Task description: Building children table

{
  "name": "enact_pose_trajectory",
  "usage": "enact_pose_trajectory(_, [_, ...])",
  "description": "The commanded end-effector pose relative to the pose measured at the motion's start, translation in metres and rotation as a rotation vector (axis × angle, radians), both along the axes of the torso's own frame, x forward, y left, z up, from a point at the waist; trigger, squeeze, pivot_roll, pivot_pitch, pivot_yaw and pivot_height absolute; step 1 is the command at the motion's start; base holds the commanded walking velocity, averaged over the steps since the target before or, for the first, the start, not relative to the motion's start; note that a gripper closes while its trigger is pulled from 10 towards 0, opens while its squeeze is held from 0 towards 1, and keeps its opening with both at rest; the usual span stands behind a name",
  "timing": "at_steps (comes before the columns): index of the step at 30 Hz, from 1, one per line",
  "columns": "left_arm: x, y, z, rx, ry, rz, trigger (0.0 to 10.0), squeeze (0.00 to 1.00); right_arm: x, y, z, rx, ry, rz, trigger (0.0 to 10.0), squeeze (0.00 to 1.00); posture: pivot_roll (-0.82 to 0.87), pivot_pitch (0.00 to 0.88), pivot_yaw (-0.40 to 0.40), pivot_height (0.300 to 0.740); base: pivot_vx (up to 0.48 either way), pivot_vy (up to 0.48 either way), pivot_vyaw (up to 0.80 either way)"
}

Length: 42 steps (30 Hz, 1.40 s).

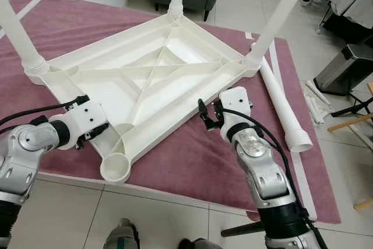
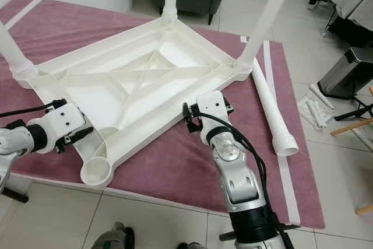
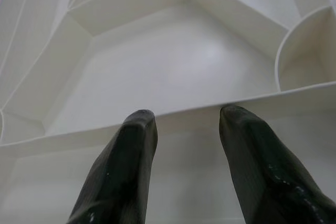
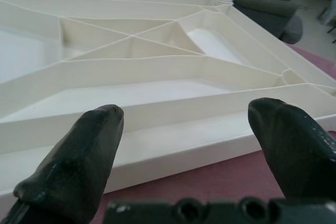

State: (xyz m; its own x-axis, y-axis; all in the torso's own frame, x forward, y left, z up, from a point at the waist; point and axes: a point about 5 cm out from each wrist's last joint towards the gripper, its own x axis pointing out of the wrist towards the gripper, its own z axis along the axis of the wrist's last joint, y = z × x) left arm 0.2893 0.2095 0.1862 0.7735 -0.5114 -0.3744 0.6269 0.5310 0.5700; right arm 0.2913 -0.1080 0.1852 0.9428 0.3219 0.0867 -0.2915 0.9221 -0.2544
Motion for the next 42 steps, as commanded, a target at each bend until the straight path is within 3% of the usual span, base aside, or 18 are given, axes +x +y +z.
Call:
enact_pose_trajectory(1, [0.0, -0.008, 0.028, -0.062, -0.101, -0.044, 10.0, 0.0, -0.005, 0.0, -0.002, 0.017, 0.015, 0.029, 10.0, 0.0, 0.19, 0.091, -0.076, 0.74, 0.0, 0.0, 0.0])
enact_pose_trajectory(3, [0.0, -0.008, 0.031, -0.08, -0.107, -0.049, 10.0, 0.0, -0.006, -0.001, -0.004, 0.022, 0.022, 0.031, 10.0, 0.0, 0.19, 0.091, -0.076, 0.74, 0.0, 0.0, 0.0])
enact_pose_trajectory(5, [0.005, -0.006, 0.036, -0.07, -0.143, -0.027, 10.0, 0.0, 0.001, -0.009, -0.022, -0.033, 0.088, -0.059, 10.0, 0.0, 0.19, 0.09, -0.078, 0.74, 0.0, 0.0, 0.0])
enact_pose_trajectory(10, [0.015, -0.004, 0.036, -0.04, -0.168, 0.017, 10.0, 0.0, 0.012, -0.018, -0.038, -0.083, 0.146, -0.157, 10.0, 0.0, 0.2, 0.094, -0.073, 0.74, 0.0, 0.0, 0.0])
enact_pose_trajectory(15, [0.04, -0.004, 0.023, 0.096, -0.153, 0.073, 10.0, 0.0, 0.04, -0.019, -0.042, -0.107, 0.18, -0.209, 10.0, 0.0, 0.2, 0.101, -0.07, 0.74, 0.0, 0.0, 0.0])
enact_pose_trajectory(20, [0.05, -0.002, 0.018, 0.148, -0.126, 0.076, 10.0, 0.0, 0.054, -0.014, -0.038, -0.12, 0.166, -0.205, 10.0, 0.0, 0.21, 0.104, -0.071, 0.74, 0.0, 0.0, 0.0])
enact_pose_trajectory(22, [0.056, 0.005, 0.008, 0.248, -0.076, 0.05, 10.0, 0.0, 0.069, -0.008, -0.034, -0.145, 0.158, -0.191, 10.0, 0.0, 0.21, 0.104, -0.07, 0.74, 0.0, 0.0, 0.0])
enact_pose_trajectory(23, [0.053, 0.009, 0.002, 0.304, -0.04, 0.015, 10.0, 0.0, 0.075, -0.004, -0.034, -0.157, 0.169, -0.176, 10.0, 0.0, 0.21, 0.105, -0.069, 0.74, 0.0, 0.0, 0.0])
enact_pose_trajectory(26, [0.043, 0.012, -0.005, 0.343, 0.018, -0.049, 10.0, 0.0, 0.081, 0.001, -0.037, -0.175, 0.19, -0.158, 10.0, 0.0, 0.22, 0.107, -0.071, 0.74, 0.0, 0.0, 0.0])
enact_pose_trajectory(28, [0.033, 0.013, -0.007, 0.335, 0.058, -0.09, 10.0, 0.0, 0.084, 0.004, -0.038, -0.19, 0.194, -0.15, 10.0, 0.0, 0.22, 0.108, -0.072, 0.74, 0.0, 0.0, 0.0])
enact_pose_trajectory(32, [0.031, 0.013, -0.008, 0.334, 0.066, -0.098, 10.0, 0.0, 0.084, 0.005, -0.038, -0.193, 0.194, -0.149, 10.0, 0.0, 0.22, 0.108, -0.072, 0.74, 0.0, 0.0, 0.0])
enact_pose_trajectory(33, [0.009, 0.013, -0.019, 0.333, 0.132, -0.164, 10.0, 0.0, 0.089, 0.02, -0.037, -0.192, 0.197, -0.104, 10.0, 0.0, 0.25, 0.122, -0.088, 0.74, 0.0, 0.0, 0.0])
enact_pose_trajectory(34, [0.0, 0.011, -0.023, 0.327, 0.155, -0.189, 10.0, 0.0, 0.091, 0.026, -0.036, -0.191, 0.196, -0.085, 10.0, 0.0, 0.26, 0.126, -0.094, 0.74, 0.0, 0.0, 0.0])
enact_pose_trajectory(36, [0.0, 0.011, -0.023, 0.327, 0.155, -0.189, 10.0, 0.0, 0.091, 0.026, -0.036, -0.191, 0.196, -0.085, 10.0, 0.0, 0.26, 0.126, -0.094, 0.74, 0.0, 0.0, 0.0])
enact_pose_trajectory(37, [-0.011, 0.003, -0.031, 0.284, 0.182, -0.209, 10.0, 0.0, 0.094, 0.038, -0.032, -0.191, 0.189, -0.052, 10.0, 0.0, 0.27, 0.13, -0.102, 0.74, 0.0, 0.0, 0.0])
enact_pose_trajectory(42, [-0.015, -0.005, -0.036, 0.244, 0.184, -0.214, 10.0, 0.0, 0.097, 0.046, -0.026, -0.19, 0.179, -0.034, 10.0, 0.0, 0.28, 0.134, -0.11, 0.74, 0.0, 0.0, 0.0])
